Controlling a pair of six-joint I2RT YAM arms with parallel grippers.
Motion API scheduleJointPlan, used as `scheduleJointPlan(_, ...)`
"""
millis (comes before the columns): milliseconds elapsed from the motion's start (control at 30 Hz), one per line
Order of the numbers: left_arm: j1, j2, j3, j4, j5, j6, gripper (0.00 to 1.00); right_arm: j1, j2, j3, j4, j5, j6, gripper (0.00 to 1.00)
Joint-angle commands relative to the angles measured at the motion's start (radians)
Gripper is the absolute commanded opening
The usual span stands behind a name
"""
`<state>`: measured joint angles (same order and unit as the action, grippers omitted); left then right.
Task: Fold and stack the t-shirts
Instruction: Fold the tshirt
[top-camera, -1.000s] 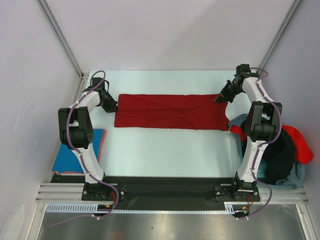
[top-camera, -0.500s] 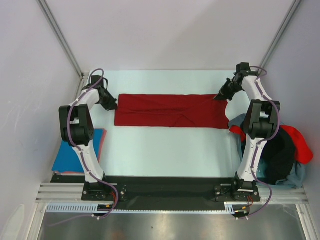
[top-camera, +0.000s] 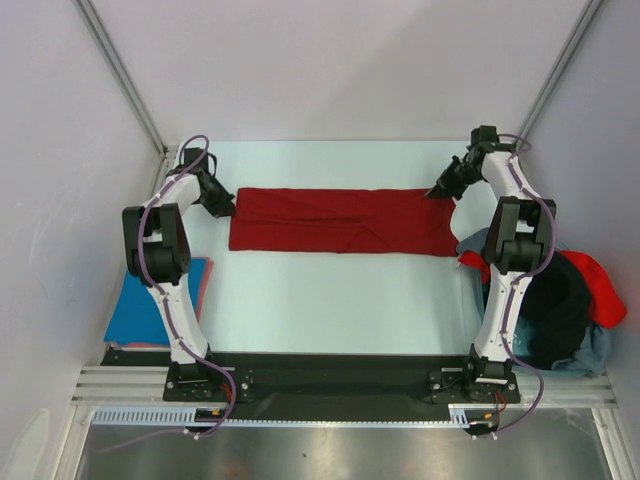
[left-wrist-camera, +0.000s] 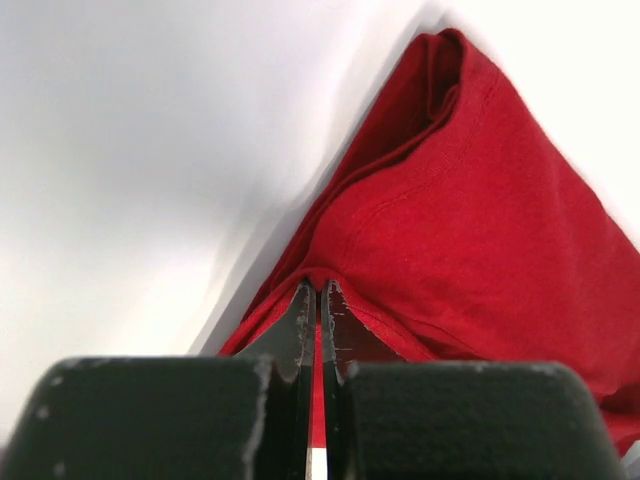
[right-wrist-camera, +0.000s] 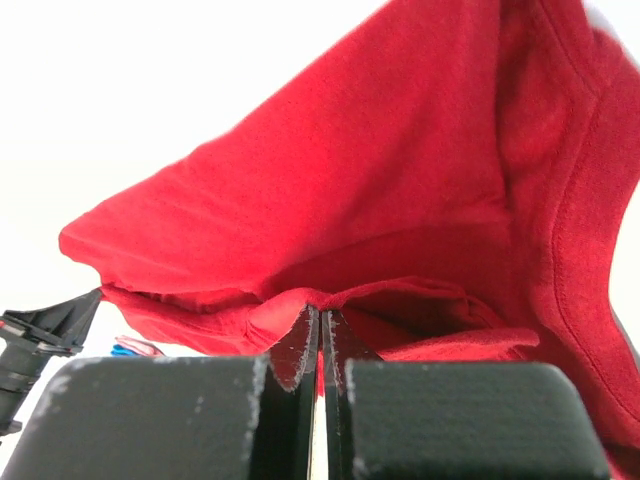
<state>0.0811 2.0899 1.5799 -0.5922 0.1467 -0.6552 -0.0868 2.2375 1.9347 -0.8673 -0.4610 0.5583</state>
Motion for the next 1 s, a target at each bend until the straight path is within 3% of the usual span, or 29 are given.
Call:
scheduleJointPlan(0,0.017,0.009,0.046,0.002,0.002,-0.011,0.0,-0.01,0.01,0.056,0.045,-0.016,0.023,0.0)
scheduleJointPlan(600,0.022,0.075,0.112,-0.008,0.037,0.005,0.01,-0.024,0.112,0.112,0.096,-0.054,0.052,0.0)
scheduleJointPlan(767,0.023,0.075,0.12,-0.024,0.005,0.029,0.23,-0.027,0.123,0.139,0.071,-0.044,0.011,0.02)
scheduleJointPlan(800,0.022,0.062,0.124,-0.035,-0.007,0.038,0.32,-0.028,0.129,0.154,0.062,-0.033,-0.001,0.04)
scheduleJointPlan(900,0.022,0.006,0.124,-0.058,-0.082,0.094,0.46,-0.039,0.145,0.254,-0.036,0.052,-0.072,0.23)
scheduleJointPlan(967,0.022,-0.042,0.105,-0.058,-0.114,0.129,0.5,-0.05,0.143,0.332,-0.136,0.111,-0.109,0.34)
